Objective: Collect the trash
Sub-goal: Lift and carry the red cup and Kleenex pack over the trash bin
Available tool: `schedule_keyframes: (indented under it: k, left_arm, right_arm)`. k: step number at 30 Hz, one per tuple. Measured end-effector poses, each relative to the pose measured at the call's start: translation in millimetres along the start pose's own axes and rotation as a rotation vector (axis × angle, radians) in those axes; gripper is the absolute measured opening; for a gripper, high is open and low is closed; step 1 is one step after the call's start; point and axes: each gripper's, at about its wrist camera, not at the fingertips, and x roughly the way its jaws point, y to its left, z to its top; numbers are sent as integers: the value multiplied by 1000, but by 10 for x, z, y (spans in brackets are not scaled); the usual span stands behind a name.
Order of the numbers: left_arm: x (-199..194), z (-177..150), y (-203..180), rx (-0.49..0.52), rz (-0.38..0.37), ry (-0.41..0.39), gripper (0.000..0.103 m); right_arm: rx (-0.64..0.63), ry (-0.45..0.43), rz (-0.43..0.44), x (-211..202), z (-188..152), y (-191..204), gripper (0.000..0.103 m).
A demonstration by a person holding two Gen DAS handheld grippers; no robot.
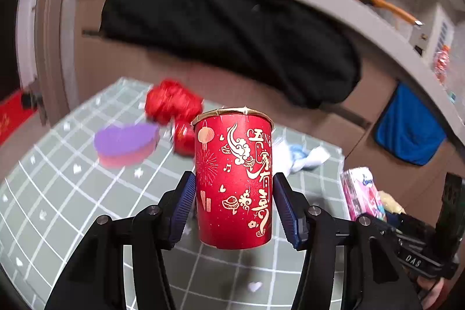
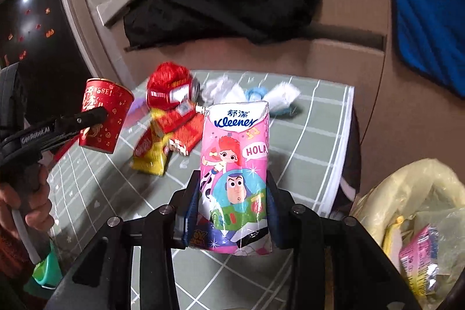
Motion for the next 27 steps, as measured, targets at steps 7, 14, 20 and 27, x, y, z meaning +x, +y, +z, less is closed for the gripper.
schedule_keyframes:
  k: [7,14,20,27]
  left_arm:
    - [-387,159,-597,150,-18,-115,55]
    - [-649,132,-1168,225,-76,-171,55]
    - [-632,-3,-1726,283,-128,-158,55]
    - [-328,-208,-2305,348,-180,-93,55]
  right_arm:
    - [11,-129,-46,-611,274,6,37]
    - [-7,-255,-135,-1344,403,-106,37]
    - [25,-319,-209,-1881,317,-452,37]
    - [110,-313,-259,-2099,70,-1024,37]
